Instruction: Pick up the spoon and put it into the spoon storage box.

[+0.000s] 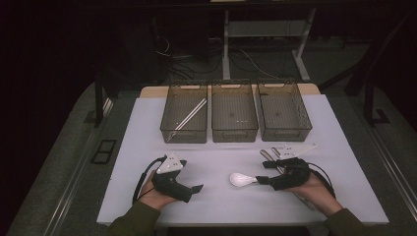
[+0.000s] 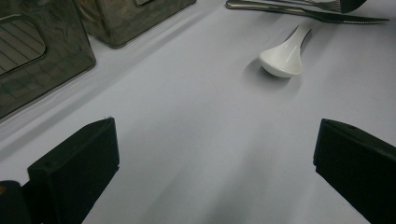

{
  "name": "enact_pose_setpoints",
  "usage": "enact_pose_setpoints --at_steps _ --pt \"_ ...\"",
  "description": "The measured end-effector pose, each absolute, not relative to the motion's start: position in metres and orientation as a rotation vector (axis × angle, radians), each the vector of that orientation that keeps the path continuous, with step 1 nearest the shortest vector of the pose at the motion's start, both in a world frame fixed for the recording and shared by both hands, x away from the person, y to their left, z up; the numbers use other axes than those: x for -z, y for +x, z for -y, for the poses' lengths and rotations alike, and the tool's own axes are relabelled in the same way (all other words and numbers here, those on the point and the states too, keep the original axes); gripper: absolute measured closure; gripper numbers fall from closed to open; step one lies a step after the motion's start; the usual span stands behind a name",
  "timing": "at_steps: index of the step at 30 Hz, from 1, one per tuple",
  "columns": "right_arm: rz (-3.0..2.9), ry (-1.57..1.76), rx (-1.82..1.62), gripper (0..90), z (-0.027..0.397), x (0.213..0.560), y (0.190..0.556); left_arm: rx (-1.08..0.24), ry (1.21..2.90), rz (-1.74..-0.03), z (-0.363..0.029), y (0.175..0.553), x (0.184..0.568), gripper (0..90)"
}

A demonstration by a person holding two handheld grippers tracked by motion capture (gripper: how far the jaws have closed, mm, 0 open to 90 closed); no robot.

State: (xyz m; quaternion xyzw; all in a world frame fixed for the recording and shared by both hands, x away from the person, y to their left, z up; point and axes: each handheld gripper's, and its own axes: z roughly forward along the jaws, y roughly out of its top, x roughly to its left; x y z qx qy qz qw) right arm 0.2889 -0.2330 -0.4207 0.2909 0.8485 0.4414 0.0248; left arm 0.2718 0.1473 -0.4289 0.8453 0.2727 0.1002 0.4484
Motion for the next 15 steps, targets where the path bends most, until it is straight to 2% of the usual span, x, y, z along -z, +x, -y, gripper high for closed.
enact_pose_setpoints --at_steps 15 --pt "-2.69 0.832 -1.34 32.8 0.188 0.424 0.308 -0.244 2.081 -0.675 -0.147 0.272 0.429 0.0"
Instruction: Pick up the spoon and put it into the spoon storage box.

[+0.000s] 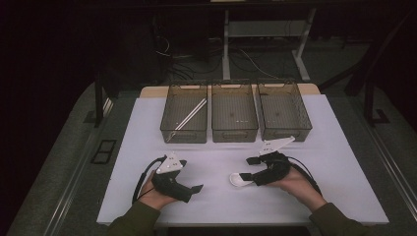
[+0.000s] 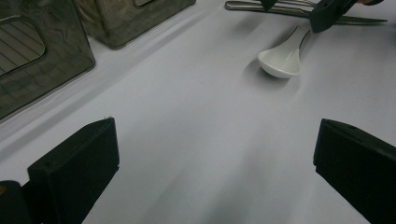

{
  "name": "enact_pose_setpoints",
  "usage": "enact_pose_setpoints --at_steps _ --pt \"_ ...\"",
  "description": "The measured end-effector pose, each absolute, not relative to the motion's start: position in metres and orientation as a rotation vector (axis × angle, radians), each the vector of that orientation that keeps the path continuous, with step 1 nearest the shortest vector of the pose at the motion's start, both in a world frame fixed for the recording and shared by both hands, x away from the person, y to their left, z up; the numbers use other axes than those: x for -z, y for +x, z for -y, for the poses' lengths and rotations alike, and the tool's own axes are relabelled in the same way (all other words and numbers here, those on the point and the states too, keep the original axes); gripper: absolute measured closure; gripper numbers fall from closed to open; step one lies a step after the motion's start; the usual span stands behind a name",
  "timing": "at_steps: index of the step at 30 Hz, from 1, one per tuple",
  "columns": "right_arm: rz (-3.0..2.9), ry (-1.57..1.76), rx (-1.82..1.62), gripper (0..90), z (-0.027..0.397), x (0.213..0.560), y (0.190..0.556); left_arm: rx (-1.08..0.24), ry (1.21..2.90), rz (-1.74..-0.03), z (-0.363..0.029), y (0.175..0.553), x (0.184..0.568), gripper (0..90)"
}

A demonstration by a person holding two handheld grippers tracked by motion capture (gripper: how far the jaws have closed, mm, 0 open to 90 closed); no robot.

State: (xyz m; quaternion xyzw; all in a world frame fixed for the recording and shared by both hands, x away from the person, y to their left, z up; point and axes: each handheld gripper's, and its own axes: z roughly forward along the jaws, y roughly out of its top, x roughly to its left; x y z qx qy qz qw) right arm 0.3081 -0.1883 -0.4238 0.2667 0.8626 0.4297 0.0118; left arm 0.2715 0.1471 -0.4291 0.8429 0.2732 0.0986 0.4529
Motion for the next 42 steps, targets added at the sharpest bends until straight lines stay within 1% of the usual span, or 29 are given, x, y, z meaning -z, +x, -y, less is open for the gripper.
enact_pose_setpoints --at_steps 4,10,24,27,29,32,42 --pt "-2.721 0.822 -1.3 33.5 0.181 0.429 0.309 -0.243 2.084 -0.672 -0.147 0.271 0.429 0.0" --pt "-2.758 0.816 -1.227 37.5 0.176 0.436 0.309 -0.24 2.082 -0.676 -0.147 0.272 0.43 0.0" --pt "-2.828 0.732 -1.118 54.5 0.169 0.443 0.303 -0.239 2.083 -0.677 -0.147 0.272 0.43 0.0" --pt "-2.846 0.635 -1.079 58.2 0.169 0.444 0.303 -0.24 2.083 -0.676 -0.147 0.272 0.43 0.0" --pt "-2.848 0.637 -1.083 62.1 0.168 0.443 0.301 -0.241 2.082 -0.678 -0.146 0.271 0.43 0.0" --pt "-2.867 0.558 -1.068 64.2 0.167 0.443 0.299 -0.242 2.086 -0.675 -0.146 0.272 0.43 0.0" --pt "-2.879 0.471 -1.034 72.8 0.168 0.44 0.295 -0.241 2.086 -0.674 -0.146 0.271 0.43 0.0"
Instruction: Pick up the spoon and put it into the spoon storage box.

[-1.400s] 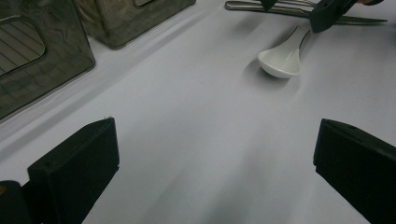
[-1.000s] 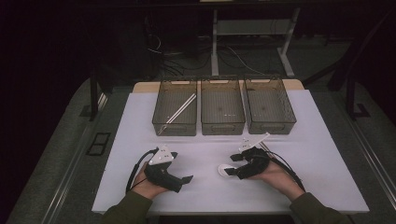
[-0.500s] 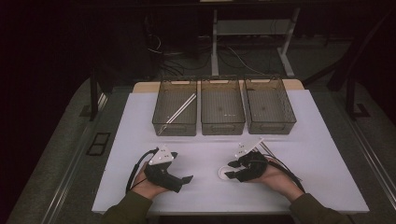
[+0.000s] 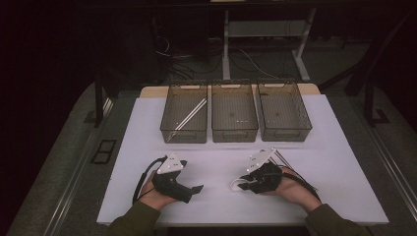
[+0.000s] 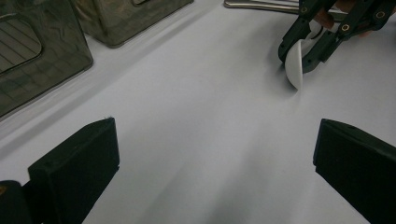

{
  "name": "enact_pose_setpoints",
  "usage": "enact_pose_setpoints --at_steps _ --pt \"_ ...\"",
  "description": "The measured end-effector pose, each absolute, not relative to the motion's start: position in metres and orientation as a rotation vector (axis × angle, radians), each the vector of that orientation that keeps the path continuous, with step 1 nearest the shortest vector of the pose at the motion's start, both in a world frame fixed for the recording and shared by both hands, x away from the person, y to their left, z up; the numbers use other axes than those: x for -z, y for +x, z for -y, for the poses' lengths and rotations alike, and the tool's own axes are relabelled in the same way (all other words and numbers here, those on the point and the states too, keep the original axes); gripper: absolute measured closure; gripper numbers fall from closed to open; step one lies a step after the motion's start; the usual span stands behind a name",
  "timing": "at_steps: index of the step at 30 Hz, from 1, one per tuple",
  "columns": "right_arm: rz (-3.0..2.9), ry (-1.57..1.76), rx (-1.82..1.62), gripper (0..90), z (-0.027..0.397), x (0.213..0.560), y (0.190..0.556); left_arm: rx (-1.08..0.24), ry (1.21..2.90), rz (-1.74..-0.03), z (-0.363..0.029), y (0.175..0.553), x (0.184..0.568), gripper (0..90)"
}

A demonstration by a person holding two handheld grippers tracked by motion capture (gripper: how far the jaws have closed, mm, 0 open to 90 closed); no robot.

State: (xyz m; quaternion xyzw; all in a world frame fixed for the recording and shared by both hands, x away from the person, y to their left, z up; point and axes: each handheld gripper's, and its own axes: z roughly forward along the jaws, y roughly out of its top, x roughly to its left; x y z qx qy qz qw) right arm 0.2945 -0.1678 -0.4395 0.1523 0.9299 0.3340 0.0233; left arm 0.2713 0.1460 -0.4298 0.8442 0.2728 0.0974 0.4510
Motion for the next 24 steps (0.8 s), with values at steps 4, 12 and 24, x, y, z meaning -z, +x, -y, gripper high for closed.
enact_pose_setpoints --at_steps 4,12,24 --pt "-2.882 0.452 -1.044 76.5 0.1691 0.4387 0.2945 -0.24 2.084 -0.674 -0.1461 0.2712 0.4298 0.0" --pt "-2.886 0.427 -1.049 80.4 0.1704 0.4373 0.2943 -0.238 2.085 -0.656 -0.1462 0.2708 0.4299 0.0" --pt "-2.887 0.443 -1.039 81.3 0.1709 0.4353 0.2932 -0.219 2.065 -0.614 -0.1504 0.2711 0.4302 0.0"
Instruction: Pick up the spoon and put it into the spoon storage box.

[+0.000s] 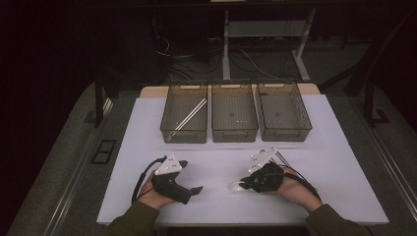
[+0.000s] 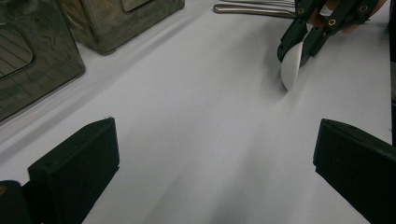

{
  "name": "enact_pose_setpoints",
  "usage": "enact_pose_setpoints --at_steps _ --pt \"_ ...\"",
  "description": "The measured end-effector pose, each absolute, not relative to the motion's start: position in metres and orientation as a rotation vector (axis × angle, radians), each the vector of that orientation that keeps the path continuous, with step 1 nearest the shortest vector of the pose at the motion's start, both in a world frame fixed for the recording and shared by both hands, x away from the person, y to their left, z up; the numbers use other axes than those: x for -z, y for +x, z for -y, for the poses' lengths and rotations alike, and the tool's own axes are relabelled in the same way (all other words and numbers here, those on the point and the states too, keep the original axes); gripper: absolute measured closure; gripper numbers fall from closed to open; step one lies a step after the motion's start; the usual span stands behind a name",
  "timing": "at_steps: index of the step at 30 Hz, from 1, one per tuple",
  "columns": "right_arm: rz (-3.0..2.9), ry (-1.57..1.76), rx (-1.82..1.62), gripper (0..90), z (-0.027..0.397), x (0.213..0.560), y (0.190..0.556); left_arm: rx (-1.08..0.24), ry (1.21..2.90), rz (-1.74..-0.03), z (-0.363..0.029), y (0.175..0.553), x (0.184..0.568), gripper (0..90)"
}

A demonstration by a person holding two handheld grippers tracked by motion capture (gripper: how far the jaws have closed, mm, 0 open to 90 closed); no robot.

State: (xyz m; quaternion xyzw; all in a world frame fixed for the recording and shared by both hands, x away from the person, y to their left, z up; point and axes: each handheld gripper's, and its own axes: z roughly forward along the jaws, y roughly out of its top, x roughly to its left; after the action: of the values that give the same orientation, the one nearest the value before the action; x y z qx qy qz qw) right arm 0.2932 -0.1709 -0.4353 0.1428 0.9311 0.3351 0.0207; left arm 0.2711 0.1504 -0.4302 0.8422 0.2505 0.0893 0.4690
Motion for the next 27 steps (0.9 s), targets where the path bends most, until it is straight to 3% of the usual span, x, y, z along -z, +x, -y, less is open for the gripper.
enact_pose_setpoints --at_steps 27 --pt "-2.738 0.63 -1.161 81.5 0.194 0.407 0.301 -0.211 2.058 -0.607 -0.15 0.271 0.431 0.0"
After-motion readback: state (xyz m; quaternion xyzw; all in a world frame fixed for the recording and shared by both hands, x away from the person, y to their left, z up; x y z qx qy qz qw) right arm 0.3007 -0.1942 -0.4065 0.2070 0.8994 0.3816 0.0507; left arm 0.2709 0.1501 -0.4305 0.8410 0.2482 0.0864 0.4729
